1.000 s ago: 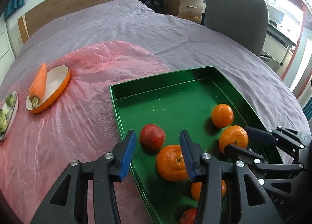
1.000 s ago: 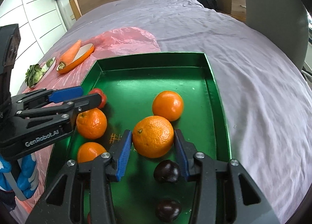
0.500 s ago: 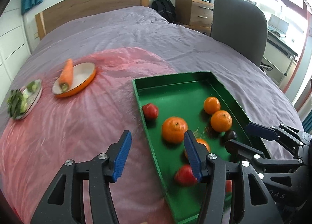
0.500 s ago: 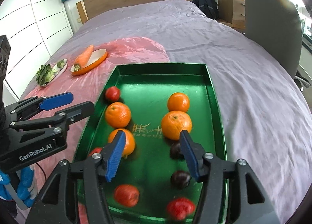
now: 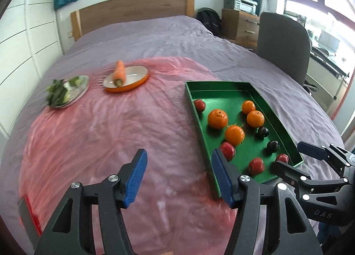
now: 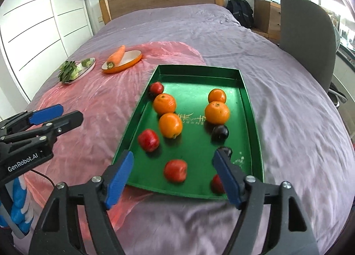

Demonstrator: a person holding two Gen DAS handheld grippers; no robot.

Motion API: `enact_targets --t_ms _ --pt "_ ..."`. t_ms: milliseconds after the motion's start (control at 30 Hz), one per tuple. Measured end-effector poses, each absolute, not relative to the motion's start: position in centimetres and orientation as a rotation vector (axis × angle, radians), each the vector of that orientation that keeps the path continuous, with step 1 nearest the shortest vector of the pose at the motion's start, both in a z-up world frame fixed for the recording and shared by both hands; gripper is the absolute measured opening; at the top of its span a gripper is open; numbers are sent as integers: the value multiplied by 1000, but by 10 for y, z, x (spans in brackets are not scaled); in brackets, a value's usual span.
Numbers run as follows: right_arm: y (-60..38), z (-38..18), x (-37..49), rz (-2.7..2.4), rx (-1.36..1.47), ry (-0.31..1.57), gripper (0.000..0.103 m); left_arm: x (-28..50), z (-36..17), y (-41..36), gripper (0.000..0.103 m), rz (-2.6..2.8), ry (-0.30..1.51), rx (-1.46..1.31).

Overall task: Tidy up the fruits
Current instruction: 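Withdraw both open tools up and away from the green tray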

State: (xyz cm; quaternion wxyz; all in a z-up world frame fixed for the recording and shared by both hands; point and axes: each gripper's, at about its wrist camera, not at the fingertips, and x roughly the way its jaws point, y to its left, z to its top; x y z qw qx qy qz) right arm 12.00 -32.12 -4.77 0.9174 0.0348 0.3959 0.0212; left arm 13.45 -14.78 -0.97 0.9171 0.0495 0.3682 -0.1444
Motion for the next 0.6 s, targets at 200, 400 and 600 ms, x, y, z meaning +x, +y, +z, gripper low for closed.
enact_targets --t_ms 200,400,600 --pt "-303 -36 88 54 40 788 103 101 2 -120 71 -232 733 72" --pt "-287 -24 64 59 18 759 103 73 14 -99 72 -184 704 53" --pt "-277 -15 40 58 4 731 103 51 18 -85 72 -153 693 49"
